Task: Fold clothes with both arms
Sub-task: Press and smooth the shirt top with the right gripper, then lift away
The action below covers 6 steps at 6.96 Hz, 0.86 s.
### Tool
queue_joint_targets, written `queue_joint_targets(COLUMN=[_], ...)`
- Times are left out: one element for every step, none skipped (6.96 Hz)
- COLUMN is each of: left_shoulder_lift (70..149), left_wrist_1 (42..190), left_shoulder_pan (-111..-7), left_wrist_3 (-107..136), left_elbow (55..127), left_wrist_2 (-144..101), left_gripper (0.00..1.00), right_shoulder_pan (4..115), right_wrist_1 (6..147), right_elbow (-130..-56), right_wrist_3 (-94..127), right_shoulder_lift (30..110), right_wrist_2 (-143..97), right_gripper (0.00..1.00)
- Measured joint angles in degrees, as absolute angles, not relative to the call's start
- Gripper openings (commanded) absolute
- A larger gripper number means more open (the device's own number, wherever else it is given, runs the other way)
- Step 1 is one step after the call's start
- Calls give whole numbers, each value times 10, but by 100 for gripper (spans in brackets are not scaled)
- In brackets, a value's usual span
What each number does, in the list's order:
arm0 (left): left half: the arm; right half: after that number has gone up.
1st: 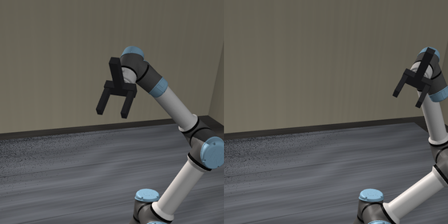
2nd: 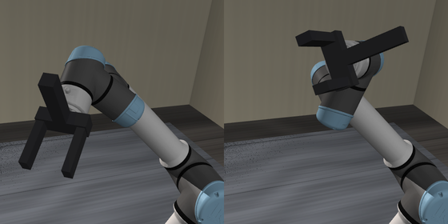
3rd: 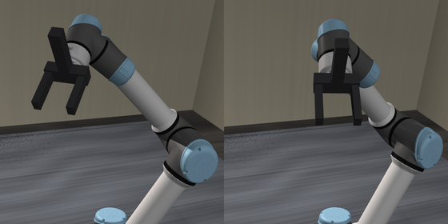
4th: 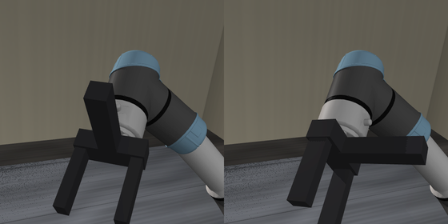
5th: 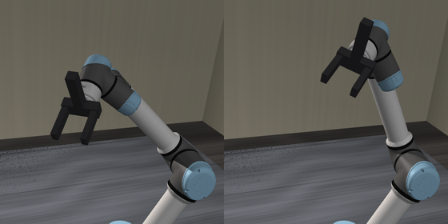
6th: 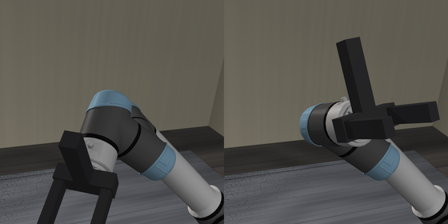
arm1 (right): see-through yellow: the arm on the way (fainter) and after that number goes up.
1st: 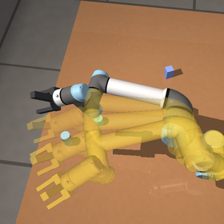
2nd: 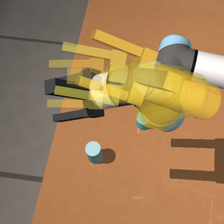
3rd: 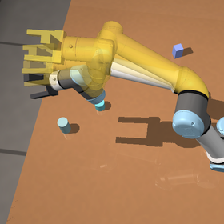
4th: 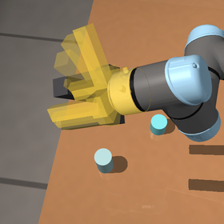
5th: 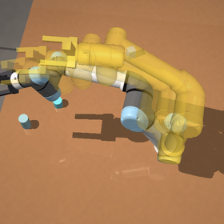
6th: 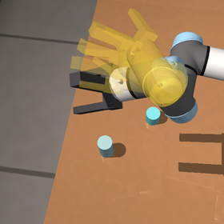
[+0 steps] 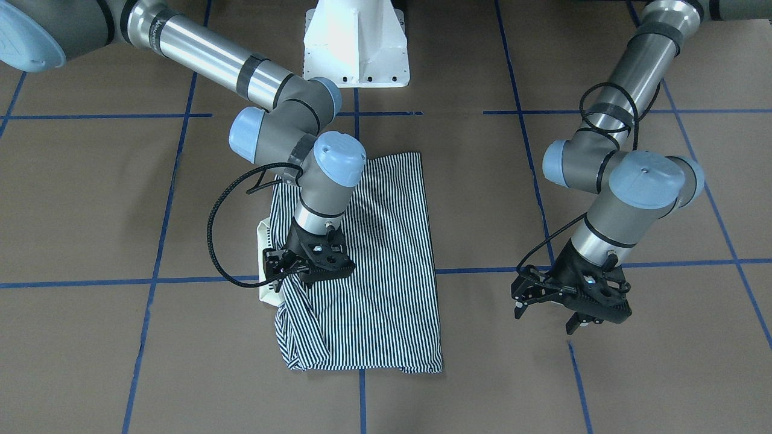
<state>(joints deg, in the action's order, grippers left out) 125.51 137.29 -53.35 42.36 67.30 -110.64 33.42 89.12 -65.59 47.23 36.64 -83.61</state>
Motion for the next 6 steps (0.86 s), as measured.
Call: queue_joint_targets(left_shoulder_lift=[1255,1255,1255,1256,1256,1256], left_wrist_1=[1373,1373,1373,1373,1373,1373], left_shoulder_pan=[-533,-533,-533,-533,-533,-533], left_wrist_3=[424,424,424,424,424,423], left_elbow=[673,673,673,673,674,674], left_wrist_2=[-1106,-1106,-1106,-1106,-1106,-1106], left_gripper=[100,100,100,100,100,100], right_shoulder_pan=[337,344,356,370,386,403], right_wrist_1=[891,891,891,891,891,890], right_elbow=[-653,-651,-648,-645,-644,-644], right_wrist_3=[468,460,448,435,420,405], right_shoulder_lift=[368,371,375,384,397,409], right_wrist_2=[-836,-836,-836,-836,-836,-837], right_gripper=[67,67,67,67,67,69])
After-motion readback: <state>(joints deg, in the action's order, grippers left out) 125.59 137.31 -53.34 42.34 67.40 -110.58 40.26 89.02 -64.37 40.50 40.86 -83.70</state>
